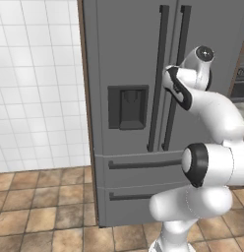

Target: Move the hot dog bun to the plate on the dining table and place the condiment next to that plate. Then navigate to the fridge and take the sausage and place it on the plate as well.

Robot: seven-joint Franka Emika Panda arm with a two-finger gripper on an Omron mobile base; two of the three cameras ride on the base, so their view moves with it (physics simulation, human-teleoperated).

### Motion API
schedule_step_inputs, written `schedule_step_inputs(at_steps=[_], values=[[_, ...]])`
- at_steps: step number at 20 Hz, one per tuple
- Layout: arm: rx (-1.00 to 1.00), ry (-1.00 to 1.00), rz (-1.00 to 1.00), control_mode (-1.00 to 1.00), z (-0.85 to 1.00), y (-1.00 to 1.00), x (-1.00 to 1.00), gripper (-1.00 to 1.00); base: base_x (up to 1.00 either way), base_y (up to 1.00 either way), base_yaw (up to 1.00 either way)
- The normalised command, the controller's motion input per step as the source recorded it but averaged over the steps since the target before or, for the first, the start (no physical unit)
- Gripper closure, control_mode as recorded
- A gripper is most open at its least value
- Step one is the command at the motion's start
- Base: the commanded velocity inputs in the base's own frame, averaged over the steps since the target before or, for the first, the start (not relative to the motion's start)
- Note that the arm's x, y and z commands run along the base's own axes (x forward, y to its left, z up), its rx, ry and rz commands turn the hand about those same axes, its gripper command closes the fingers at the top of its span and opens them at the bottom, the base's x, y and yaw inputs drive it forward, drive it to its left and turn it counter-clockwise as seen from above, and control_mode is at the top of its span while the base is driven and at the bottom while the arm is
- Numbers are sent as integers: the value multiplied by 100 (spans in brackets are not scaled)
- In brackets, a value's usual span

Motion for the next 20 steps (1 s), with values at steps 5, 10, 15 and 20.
schedule_step_inputs(at_steps=[5, 10, 15, 20], values=[[0, -5, 0, -100, 0, -12, 38, -100, 0, 0, 0], [0, -1, 0, -100, 0, -12, 32, -100, 0, 0, 0], [0, 0, 0, -100, 0, -5, 39, -100, 0, 0, 0], [0, 0, 0, -100, -7, 0, 56, -100, 0, 0, 0]])
